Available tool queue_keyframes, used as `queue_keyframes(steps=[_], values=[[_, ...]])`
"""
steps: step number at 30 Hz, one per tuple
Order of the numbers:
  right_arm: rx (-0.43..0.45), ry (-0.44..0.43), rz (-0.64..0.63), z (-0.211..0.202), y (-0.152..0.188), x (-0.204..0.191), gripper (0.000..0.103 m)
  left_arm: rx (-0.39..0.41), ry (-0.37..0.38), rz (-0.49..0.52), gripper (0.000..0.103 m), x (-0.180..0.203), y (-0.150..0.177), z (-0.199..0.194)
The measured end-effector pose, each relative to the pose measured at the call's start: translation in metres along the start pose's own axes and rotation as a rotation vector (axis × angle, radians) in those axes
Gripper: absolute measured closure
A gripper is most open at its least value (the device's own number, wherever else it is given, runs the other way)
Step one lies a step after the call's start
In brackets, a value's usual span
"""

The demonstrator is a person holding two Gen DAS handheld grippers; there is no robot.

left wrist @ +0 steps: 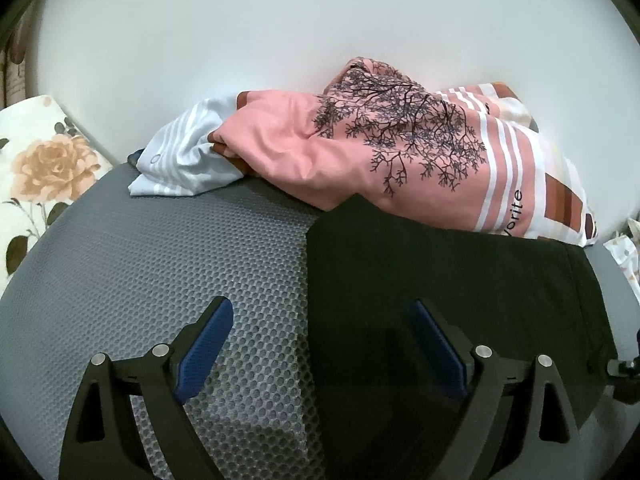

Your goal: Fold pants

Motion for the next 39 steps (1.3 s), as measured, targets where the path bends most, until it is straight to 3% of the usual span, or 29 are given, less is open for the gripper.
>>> queue_keyframes(steps=[14,22,39], values=[[0.003,0.020,-0.016,0.001,0.000,-0.001,0.099,-0.001,-0.016,0.003,0.012,0.000,0.000,0.001],[0.123,0.176,-0.192,0.004,0.007,-0.032,0.099,-0.001,-0.015,0.005,0.012,0.000,0.000,0.000],[0.227,0.316,-0.266,0.016,0.022,-0.062,0.099,0.004,-0.034,0.025,0.009,0.003,-0.002,-0.001]])
Point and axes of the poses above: each gripper's, at about its wrist camera, not at the fingertips, and z roughly the way its jaws point, x to its right, y to its underside, the point moved 2 cm from there along z, roughly the way its jaws point, and after that the axes turned 14 degrees about y, right-handed, at the moved point
